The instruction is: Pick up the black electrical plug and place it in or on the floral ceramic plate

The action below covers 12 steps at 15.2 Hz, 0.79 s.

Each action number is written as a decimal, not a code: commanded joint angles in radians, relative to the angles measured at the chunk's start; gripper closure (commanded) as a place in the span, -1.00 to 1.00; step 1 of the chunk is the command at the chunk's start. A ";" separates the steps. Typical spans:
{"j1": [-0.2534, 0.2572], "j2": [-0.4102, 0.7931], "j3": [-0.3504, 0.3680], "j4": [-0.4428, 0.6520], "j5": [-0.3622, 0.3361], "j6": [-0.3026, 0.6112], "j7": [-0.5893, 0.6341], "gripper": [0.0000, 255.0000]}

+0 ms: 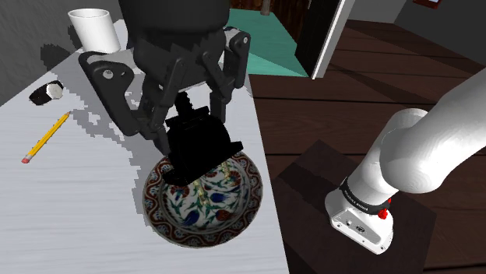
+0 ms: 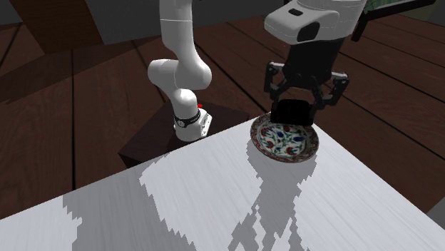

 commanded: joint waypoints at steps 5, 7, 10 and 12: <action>0.008 -0.025 -0.001 -0.102 0.017 0.082 -0.014 1.00; 0.010 -0.030 0.000 -0.133 0.021 0.108 -0.017 1.00; 0.013 -0.035 0.004 -0.179 0.026 0.150 -0.021 1.00; 0.014 -0.035 0.003 -0.179 0.026 0.150 -0.021 1.00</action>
